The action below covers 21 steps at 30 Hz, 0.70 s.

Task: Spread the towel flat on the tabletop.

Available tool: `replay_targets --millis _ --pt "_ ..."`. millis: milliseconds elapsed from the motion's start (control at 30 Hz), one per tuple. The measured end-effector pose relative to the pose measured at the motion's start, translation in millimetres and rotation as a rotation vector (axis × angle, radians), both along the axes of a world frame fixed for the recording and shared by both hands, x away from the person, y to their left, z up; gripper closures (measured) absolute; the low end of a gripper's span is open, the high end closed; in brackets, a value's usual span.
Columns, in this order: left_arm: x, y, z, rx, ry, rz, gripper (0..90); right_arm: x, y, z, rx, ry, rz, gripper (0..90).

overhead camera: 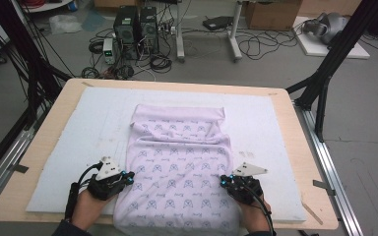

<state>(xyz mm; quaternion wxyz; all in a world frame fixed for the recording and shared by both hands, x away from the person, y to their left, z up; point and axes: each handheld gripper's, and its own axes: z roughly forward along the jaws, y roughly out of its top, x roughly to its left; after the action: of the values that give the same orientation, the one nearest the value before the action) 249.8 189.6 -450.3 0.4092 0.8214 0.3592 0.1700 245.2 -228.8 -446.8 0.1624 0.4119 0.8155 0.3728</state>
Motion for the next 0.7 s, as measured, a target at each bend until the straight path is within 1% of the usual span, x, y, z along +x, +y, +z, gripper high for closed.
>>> replay_targets --millis 33,100,133,167,200,233,300,333,467,500,533,567,600,633,667,700 --pt "-1.0 1.2 0.7 -0.002 0.010 -0.007 88.3 -2.7 -0.7 0.9 0.006 0.016 0.005 87.9" --pt "-4.0 4.1 1.5 -0.013 0.026 -0.020 88.3 -4.5 -1.8 1.1 0.010 0.021 0.014 87.9" --pt "-5.4 6.1 2.5 -0.011 0.035 -0.029 88.4 -9.0 -3.3 2.1 0.013 0.036 0.026 87.9" --pt "-7.0 7.7 3.1 -0.009 0.043 -0.037 88.4 -9.0 -3.3 2.1 0.013 0.036 0.026 87.9" --pt "-9.1 9.0 3.2 -0.012 0.047 -0.041 88.5 -14.2 -4.7 2.6 0.011 0.042 0.040 87.9" --pt "-10.9 10.7 3.5 -0.016 0.051 -0.046 88.5 -14.2 -4.7 2.6 0.011 0.042 0.040 87.9" --pt "-13.3 14.6 4.4 -0.021 0.062 -0.052 88.6 -20.3 -5.9 3.4 0.007 0.046 0.055 87.9" --pt "-14.0 17.3 5.5 -0.029 0.066 -0.053 88.6 -23.2 -6.8 3.9 0.005 0.053 0.066 88.0" --pt "-17.8 32.0 10.9 -0.073 0.105 -0.068 88.7 -38.6 -9.9 6.8 -0.016 0.073 0.122 88.2" --pt "-19.1 35.7 11.7 -0.092 0.117 -0.075 88.7 -47.7 -12.4 8.3 -0.014 0.090 0.149 88.2" --pt "-20.0 39.3 12.8 -0.107 0.129 -0.087 88.6 -51.9 -13.4 9.5 -0.011 0.091 0.168 88.2" --pt "-21.3 41.8 13.9 -0.127 0.131 -0.093 88.5 -55.8 -13.9 10.9 -0.005 0.085 0.183 88.0" --pt "-21.7 44.2 15.0 -0.136 0.128 -0.097 88.5 -55.8 -13.9 10.9 -0.005 0.085 0.183 88.0" --pt "-21.4 44.1 14.6 -0.168 0.106 -0.072 84.0 -59.5 -14.0 13.8 -0.001 0.058 0.166 80.5" --pt "-21.4 44.1 14.6 -0.168 0.106 -0.072 71.2 -59.5 -14.0 13.8 -0.001 0.058 0.166 80.5" --pt "-19.8 42.5 13.3 -0.177 0.092 -0.038 71.2 -58.1 -14.2 14.7 -0.003 0.040 0.142 71.0"
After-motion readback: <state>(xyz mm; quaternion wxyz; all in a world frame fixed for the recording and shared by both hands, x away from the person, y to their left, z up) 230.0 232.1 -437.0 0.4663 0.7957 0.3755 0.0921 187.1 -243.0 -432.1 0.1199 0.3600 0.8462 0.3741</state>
